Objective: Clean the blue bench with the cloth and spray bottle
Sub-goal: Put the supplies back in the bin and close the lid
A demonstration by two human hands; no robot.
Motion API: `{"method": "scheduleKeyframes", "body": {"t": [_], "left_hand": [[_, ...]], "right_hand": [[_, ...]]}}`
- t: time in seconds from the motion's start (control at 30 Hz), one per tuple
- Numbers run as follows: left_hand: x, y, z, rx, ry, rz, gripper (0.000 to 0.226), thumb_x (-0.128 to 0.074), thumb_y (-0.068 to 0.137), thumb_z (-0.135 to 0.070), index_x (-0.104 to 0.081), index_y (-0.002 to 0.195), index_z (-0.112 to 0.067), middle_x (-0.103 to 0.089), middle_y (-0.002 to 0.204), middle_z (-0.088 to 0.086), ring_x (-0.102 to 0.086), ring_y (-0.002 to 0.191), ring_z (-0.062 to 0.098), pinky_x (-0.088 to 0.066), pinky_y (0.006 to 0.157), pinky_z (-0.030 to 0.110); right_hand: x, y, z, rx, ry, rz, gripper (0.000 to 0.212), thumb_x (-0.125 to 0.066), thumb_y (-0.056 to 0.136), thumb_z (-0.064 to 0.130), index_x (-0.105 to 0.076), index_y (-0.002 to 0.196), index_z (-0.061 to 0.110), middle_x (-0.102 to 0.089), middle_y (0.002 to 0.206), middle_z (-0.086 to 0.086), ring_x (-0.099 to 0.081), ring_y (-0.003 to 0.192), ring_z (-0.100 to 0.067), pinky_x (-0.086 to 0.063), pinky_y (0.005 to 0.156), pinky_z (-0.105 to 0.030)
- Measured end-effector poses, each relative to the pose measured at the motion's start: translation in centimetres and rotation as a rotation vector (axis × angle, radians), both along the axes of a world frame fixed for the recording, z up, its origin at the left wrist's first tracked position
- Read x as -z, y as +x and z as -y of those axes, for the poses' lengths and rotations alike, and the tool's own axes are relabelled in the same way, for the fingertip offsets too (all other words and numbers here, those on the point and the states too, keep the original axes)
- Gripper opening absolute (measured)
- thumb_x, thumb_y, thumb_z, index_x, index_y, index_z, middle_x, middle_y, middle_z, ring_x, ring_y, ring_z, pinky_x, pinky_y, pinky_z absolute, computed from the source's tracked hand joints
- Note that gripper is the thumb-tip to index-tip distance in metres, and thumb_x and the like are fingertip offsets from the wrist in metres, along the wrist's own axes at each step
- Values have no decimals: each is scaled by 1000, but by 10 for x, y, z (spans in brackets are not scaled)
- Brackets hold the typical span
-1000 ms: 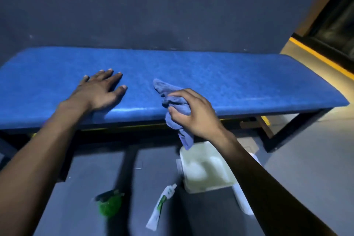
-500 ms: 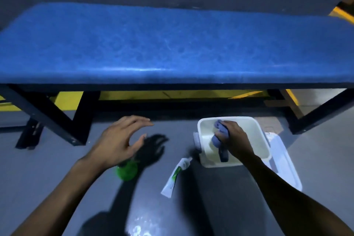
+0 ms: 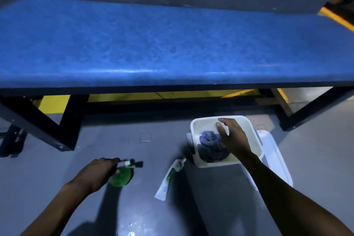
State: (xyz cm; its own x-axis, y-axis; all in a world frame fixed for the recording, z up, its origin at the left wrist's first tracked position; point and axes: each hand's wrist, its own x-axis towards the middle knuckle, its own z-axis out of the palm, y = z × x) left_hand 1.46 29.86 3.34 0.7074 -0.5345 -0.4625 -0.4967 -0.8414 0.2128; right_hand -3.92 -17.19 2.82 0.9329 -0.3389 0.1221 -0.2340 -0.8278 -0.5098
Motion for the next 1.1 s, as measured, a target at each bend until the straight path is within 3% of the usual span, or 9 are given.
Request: {"method": "scheduleKeyframes", "body": {"t": [0.17,0.27,0.37,0.47,0.6,0.67,0.8,0.93,1.1], "left_hand": [[-79,2,54,-36,-271,134,19,-52,98,-46,-45,85,-33,-53,64,-7,-63,76,23,-36,61,35],[-119,16,104,-169,-539,130,26,-53,93,-59,-61,91,-35,-68,71,-13,-69,79,11,-50,67,34],[-123,27,152,-301,-785,-46,37,-52,86,-67,-67,101,-36,-76,89,-14,-72,86,8,-57,82,43],[-112,21,189,-383,-925,-163,30,-59,87,-57,-71,98,-32,-77,84,-5,-70,77,12,-56,81,44],[-100,5,212,-426,-1086,-430,23,-66,95,-28,-68,117,-22,-77,104,-5,-69,94,-3,-55,83,26],[-84,-2,207,-485,-1072,-447,41,-68,91,-28,-59,130,-22,-67,122,-8,-63,105,-8,-49,88,14],[-12,-21,174,-612,-797,-313,59,-77,81,-47,-53,131,-27,-59,134,-3,-59,124,18,-47,101,33],[59,-60,164,-585,-494,-260,106,-54,56,-82,-45,144,-24,-56,138,5,-56,127,24,-45,103,35],[124,-94,167,-533,-298,-169,83,-68,76,-60,-37,148,-32,-53,135,1,-53,122,28,-49,95,38]], "right_hand": [[-18,-3,-9,9,218,52,52,-58,85,60,-63,121,24,-67,114,7,-63,106,-8,-50,97,-35],[-60,6,-41,-239,388,-36,90,-75,66,69,-44,144,36,-60,133,14,-53,122,5,-45,107,-29],[-85,18,-78,-507,37,3,120,-76,57,75,-27,154,24,-48,149,6,-43,136,-6,-32,114,-27],[-75,23,-86,-493,-225,169,89,-75,70,64,-48,135,9,-61,125,-6,-58,114,-26,-45,100,-38],[-52,22,-55,-446,-301,217,38,-66,81,43,-56,107,17,-58,97,-2,-54,87,-24,-47,77,-40],[-30,16,-26,-431,-314,176,41,-66,88,46,-58,113,14,-59,101,-5,-54,90,-25,-45,79,-38],[19,2,31,-393,-448,137,39,-63,90,46,-67,97,8,-66,89,-11,-63,77,-30,-52,69,-39],[57,-15,50,-417,-536,-176,43,-96,55,32,-70,78,7,-69,72,-11,-70,63,-29,-62,60,-42],[60,-13,54,-321,-417,-442,66,-92,65,32,-66,116,0,-69,111,-22,-70,100,-40,-58,86,-52]]}}
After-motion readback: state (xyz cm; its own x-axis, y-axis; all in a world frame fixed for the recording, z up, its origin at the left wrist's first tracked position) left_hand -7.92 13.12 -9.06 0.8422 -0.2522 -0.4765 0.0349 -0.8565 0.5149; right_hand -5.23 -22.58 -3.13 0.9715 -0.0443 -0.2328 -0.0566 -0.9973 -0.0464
